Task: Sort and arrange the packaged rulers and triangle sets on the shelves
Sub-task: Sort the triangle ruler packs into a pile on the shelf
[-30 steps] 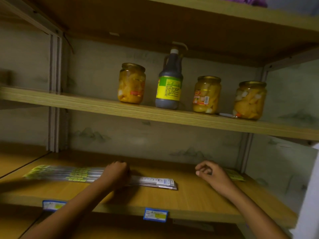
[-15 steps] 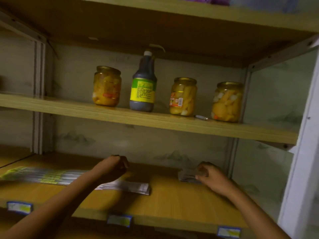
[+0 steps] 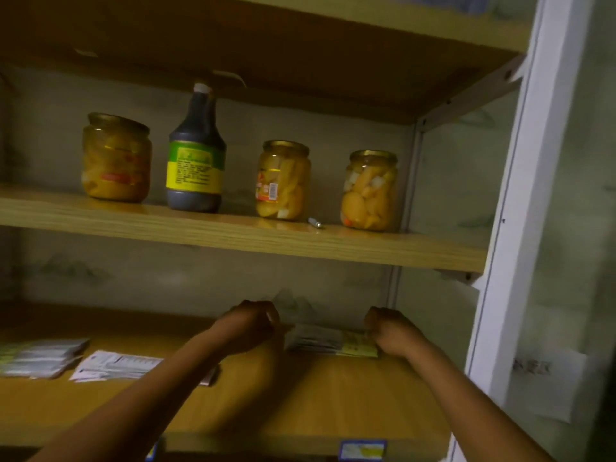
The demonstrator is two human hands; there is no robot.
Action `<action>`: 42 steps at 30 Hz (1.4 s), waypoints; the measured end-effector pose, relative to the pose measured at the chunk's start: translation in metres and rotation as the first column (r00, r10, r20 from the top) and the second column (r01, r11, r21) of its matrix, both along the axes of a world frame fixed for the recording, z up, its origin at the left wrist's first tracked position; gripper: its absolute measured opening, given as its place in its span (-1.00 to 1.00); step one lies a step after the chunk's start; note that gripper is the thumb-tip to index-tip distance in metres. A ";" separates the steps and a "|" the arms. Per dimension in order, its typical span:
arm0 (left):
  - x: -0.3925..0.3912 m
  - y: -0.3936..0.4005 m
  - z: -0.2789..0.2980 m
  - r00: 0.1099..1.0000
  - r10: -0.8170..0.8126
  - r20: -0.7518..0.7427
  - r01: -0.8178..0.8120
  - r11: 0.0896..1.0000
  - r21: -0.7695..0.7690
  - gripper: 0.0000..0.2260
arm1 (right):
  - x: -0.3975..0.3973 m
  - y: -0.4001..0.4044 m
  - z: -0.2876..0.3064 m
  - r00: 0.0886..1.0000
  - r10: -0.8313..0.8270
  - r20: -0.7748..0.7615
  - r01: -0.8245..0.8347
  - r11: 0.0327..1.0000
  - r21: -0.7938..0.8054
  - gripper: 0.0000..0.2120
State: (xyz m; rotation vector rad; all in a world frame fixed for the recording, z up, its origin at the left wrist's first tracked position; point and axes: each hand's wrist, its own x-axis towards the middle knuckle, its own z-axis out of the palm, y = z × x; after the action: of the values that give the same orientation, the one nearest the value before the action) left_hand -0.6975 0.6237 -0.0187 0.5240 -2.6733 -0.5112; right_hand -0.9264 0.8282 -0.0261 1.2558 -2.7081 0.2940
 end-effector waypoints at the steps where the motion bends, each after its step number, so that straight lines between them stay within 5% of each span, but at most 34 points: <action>1: -0.004 0.003 0.002 1.000 -0.005 0.004 0.005 1.000 -0.001 -0.75 | -0.004 -0.003 0.000 0.999 -0.022 0.026 0.022 1.000 0.013 -0.62; 14: -0.023 -0.033 -0.009 0.995 0.014 0.097 -0.024 0.994 0.102 -0.80 | -0.019 -0.042 -0.006 0.978 0.046 0.204 -0.086 0.977 0.193 -0.58; 24: -0.032 -0.051 -0.010 0.992 0.016 0.125 -0.036 0.988 0.153 -0.89 | -0.031 -0.045 -0.006 0.974 0.014 0.228 -0.028 0.998 0.061 -0.49; 30: -0.043 -0.042 -0.006 0.988 -0.007 0.154 -0.012 0.993 0.121 -0.70 | -0.027 -0.037 -0.009 0.962 -0.010 0.274 0.004 1.000 0.023 -0.42; 35: -0.059 -0.036 -0.013 0.994 0.032 0.109 -0.051 0.984 0.173 -0.83 | -0.025 -0.031 -0.013 0.958 -0.053 0.283 0.074 0.995 -0.066 -0.51; 42: -0.087 -0.033 -0.023 0.985 0.025 0.171 -0.053 0.985 0.162 -0.66 | -0.020 -0.014 -0.013 0.914 -0.109 0.391 0.240 0.922 -0.304 -0.37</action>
State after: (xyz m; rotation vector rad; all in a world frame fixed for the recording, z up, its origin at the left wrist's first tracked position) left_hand -0.7846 0.5911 -0.0414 0.6954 -2.7881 -0.7125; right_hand -0.9463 0.8146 -0.0389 0.9208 -2.8616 1.0281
